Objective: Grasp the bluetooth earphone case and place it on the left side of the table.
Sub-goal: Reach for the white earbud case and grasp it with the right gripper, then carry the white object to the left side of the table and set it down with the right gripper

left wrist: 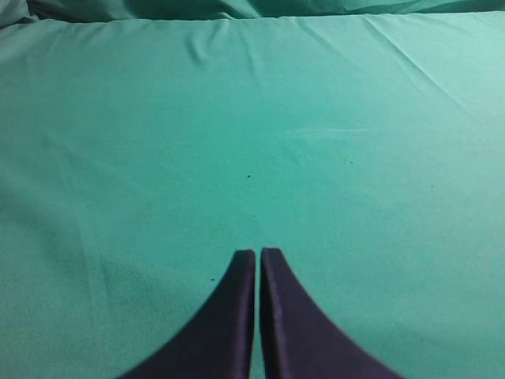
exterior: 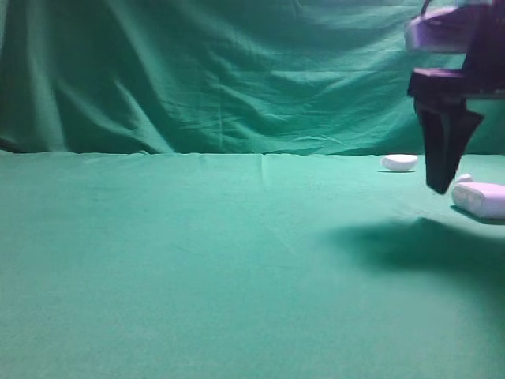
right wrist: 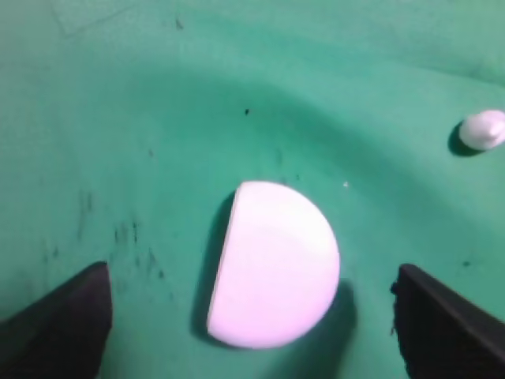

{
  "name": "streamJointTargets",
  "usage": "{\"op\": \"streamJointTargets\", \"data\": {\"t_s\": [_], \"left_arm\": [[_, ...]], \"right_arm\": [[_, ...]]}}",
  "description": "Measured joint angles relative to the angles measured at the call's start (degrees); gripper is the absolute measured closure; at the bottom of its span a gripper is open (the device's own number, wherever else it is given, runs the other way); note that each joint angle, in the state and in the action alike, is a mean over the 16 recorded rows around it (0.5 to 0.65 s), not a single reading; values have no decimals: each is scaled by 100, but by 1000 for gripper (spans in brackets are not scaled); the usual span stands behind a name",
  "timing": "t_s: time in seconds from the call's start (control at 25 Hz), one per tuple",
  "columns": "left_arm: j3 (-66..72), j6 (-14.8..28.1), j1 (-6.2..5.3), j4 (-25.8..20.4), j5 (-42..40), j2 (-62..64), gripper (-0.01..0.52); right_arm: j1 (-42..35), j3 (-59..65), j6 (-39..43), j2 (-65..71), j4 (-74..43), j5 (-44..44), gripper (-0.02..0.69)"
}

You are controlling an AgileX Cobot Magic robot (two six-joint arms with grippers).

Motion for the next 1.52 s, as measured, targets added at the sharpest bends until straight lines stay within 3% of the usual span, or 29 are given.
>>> {"op": "streamJointTargets", "data": {"t_s": [0.16, 0.52, 0.8, 1.12, 1.52], "left_arm": [[0, 0, 0, 0, 0, 0, 514], [0, 0, 0, 0, 0, 0, 514], [0, 0, 0, 0, 0, 0, 514], [0, 0, 0, 0, 0, 0, 514], [0, 0, 0, 0, 0, 0, 514]], "right_arm": [[1, -135, 31, 319, -8, -19, 103], [34, -477, 60, 561, -30, 192, 252], [379, -1535, -5, 612, 69, 638, 341], [1487, -3514, -329, 1183, 300, 850, 343], [2911, -5705, -658, 2999, 468, 662, 343]]}}
